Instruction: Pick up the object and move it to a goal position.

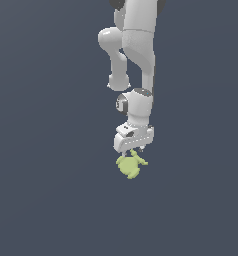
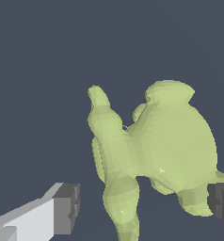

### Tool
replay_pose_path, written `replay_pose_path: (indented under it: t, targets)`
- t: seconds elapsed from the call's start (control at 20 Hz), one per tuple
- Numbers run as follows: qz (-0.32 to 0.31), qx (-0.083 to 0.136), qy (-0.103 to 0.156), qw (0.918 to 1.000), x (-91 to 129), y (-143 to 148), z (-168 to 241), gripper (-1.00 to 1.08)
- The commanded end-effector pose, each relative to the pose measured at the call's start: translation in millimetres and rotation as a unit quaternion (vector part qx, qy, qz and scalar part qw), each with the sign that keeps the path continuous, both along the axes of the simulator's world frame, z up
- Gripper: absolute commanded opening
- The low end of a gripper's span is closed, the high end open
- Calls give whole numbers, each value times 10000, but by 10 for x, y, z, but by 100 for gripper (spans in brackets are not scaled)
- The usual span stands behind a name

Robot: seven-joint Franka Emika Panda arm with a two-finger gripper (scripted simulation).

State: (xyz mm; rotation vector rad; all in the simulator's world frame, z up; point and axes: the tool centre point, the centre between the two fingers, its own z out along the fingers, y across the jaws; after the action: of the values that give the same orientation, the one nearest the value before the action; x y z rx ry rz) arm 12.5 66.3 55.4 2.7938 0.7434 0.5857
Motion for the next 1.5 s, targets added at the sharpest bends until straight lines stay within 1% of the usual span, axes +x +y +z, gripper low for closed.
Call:
replay_pose_path:
  t: [0.0, 0.2, 0.35, 0.6, 0.85, 1.15, 1.3, 1.45]
  targets:
    - [187, -142, -186, 9996, -12, 31, -30, 108]
    - [472, -397, -482, 9969, -37, 66, -64, 108]
    - [688, -607, -708, 9933, -60, 89, -74, 108]
    - [1040, -975, -1078, 9839, -104, 122, -61, 108]
    - [1311, -1281, -1365, 9735, -145, 148, -28, 108]
    - [1514, -1520, -1582, 9638, -178, 169, 9, 108]
    - [1565, -1582, -1636, 9611, -187, 174, 20, 108]
    - [1582, -1603, -1654, 9602, -191, 176, 25, 108]
